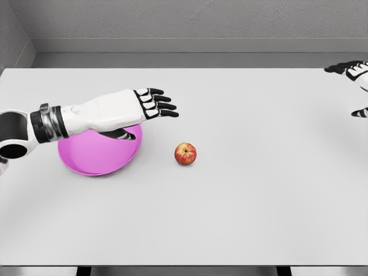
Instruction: Put the apple on the plate with both arms
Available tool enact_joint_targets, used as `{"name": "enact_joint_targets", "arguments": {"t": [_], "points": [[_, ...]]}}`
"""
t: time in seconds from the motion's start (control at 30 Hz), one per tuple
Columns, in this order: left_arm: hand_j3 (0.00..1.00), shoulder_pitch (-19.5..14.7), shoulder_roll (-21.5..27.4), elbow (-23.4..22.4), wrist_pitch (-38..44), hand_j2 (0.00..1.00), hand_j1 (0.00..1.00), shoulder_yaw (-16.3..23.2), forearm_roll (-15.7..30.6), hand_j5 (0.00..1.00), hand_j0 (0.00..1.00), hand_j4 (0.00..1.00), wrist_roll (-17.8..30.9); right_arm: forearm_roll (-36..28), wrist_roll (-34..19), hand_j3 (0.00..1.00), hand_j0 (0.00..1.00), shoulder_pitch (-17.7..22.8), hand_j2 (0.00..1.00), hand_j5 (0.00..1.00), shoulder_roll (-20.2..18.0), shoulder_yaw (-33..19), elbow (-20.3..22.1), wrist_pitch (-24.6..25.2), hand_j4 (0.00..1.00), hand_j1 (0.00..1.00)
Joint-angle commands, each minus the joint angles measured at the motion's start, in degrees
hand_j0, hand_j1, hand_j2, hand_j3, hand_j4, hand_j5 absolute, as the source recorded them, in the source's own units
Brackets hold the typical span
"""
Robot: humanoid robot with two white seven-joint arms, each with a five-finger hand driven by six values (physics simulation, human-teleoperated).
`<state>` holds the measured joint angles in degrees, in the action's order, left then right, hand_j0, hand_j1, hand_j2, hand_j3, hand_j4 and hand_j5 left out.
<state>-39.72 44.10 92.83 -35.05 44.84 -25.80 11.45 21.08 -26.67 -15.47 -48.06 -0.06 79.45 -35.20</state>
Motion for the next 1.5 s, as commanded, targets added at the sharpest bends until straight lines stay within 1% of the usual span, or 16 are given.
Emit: {"name": "enact_joint_targets", "arguments": {"t": [0.0, 0.03, 0.1, 0.17, 0.33, 0.43, 0.47, 0.57, 0.63, 0.67, 0.77, 0.9, 1.0, 1.1, 1.23, 1.47], "points": [[1.00, -0.1, -1.3, -0.5, 0.0, 1.00, 1.00, 2.2, 0.4, 1.00, 1.00, 1.00, 0.8, -2.9, 0.1, 1.00, 1.00, 0.6, 1.00, 1.00, -0.4, -0.6, 5.8, 0.2, 1.00, 1.00], [1.00, -0.3, -1.6, -0.5, 0.0, 1.00, 1.00, 2.7, 0.4, 1.00, 1.00, 1.00, 0.8, -2.9, 0.1, 1.00, 1.00, 2.5, 1.00, 1.00, -0.3, -0.6, 9.8, 0.2, 1.00, 1.00], [1.00, -0.4, -1.9, -0.5, 0.0, 1.00, 1.00, 3.1, 0.4, 1.00, 1.00, 1.00, 0.9, -2.9, 0.2, 1.00, 1.00, 4.7, 1.00, 1.00, -0.2, -0.6, 13.7, 0.2, 1.00, 1.00], [1.00, -1.2, -2.0, -0.5, 0.0, 1.00, 1.00, 4.2, 0.5, 1.00, 1.00, 1.00, 0.9, -2.8, 0.1, 1.00, 1.00, 4.8, 1.00, 1.00, -0.1, -0.6, 13.5, 0.2, 1.00, 1.00], [1.00, -1.5, -2.8, -0.6, 0.0, 1.00, 1.00, 4.4, 0.5, 1.00, 1.00, 1.00, 1.0, -2.9, 0.1, 1.00, 1.00, 4.8, 1.00, 1.00, 0.1, -0.6, 13.5, 0.2, 1.00, 1.00], [1.00, -1.6, -3.8, -0.8, 0.0, 1.00, 1.00, 4.9, 0.5, 1.00, 1.00, 1.00, 2.9, -2.9, 0.2, 1.00, 1.00, 4.8, 1.00, 1.00, 0.2, -0.6, 13.6, 0.2, 1.00, 1.00], [1.00, -2.5, -4.2, -1.1, 0.0, 1.00, 1.00, 6.0, 0.5, 1.00, 1.00, 1.00, 3.3, -3.0, 0.2, 1.00, 1.00, 4.8, 1.00, 1.00, 0.3, -0.6, 13.8, 0.2, 1.00, 1.00], [1.00, -3.1, -5.4, -2.3, 0.0, 1.00, 1.00, 6.4, 0.5, 1.00, 1.00, 1.00, 3.5, -3.3, 0.2, 1.00, 1.00, 5.1, 1.00, 1.00, 1.6, -0.6, 14.0, 0.2, 1.00, 1.00], [1.00, -3.3, -5.7, -2.5, 0.0, 1.00, 1.00, 7.3, 0.5, 1.00, 1.00, 1.00, 4.1, -5.4, 0.3, 1.00, 1.00, 7.2, 1.00, 1.00, 1.9, -0.6, 15.9, 0.2, 1.00, 1.00], [1.00, -4.0, -5.8, -2.6, 0.0, 1.00, 1.00, 8.1, 0.6, 1.00, 1.00, 1.00, 4.2, -6.0, 0.3, 1.00, 1.00, 8.2, 1.00, 1.00, 3.1, -0.6, 16.5, 0.2, 1.00, 1.00], [1.00, -4.4, -6.0, -3.1, 0.0, 1.00, 1.00, 8.6, 0.6, 1.00, 1.00, 1.00, 4.2, -6.1, 0.2, 1.00, 1.00, 9.2, 1.00, 1.00, 6.5, -1.9, 16.5, 0.2, 1.00, 1.00], [1.00, -5.5, -7.6, -5.1, 0.0, 1.00, 1.00, 10.2, 0.7, 1.00, 1.00, 1.00, 4.2, -6.2, 0.0, 1.00, 1.00, 9.3, 1.00, 1.00, 7.3, -2.0, 15.9, 0.2, 1.00, 1.00], [1.00, -5.5, -8.1, -5.2, 0.0, 1.00, 1.00, 10.6, 0.7, 1.00, 1.00, 1.00, 4.2, -6.2, -0.3, 1.00, 1.00, 9.3, 1.00, 1.00, 8.1, -2.5, 10.6, 0.2, 1.00, 1.00], [1.00, -5.6, -8.8, -6.9, 0.0, 1.00, 1.00, 10.8, 0.8, 1.00, 1.00, 1.00, 4.2, -6.8, -0.3, 1.00, 1.00, 9.1, 1.00, 1.00, 8.8, -2.6, 10.8, 0.2, 1.00, 1.00], [1.00, -7.5, -11.2, -10.3, 0.0, 1.00, 1.00, 12.7, 0.8, 1.00, 1.00, 1.00, 4.2, -6.8, -0.2, 1.00, 1.00, 9.0, 1.00, 1.00, 8.9, -2.7, 10.7, 0.2, 1.00, 1.00], [1.00, -7.5, -12.5, -13.0, 0.0, 1.00, 1.00, 13.2, 0.8, 1.00, 1.00, 1.00, 4.3, -6.7, -0.2, 1.00, 1.00, 9.0, 1.00, 1.00, 8.9, -2.7, 10.3, 0.2, 1.00, 1.00]]}}
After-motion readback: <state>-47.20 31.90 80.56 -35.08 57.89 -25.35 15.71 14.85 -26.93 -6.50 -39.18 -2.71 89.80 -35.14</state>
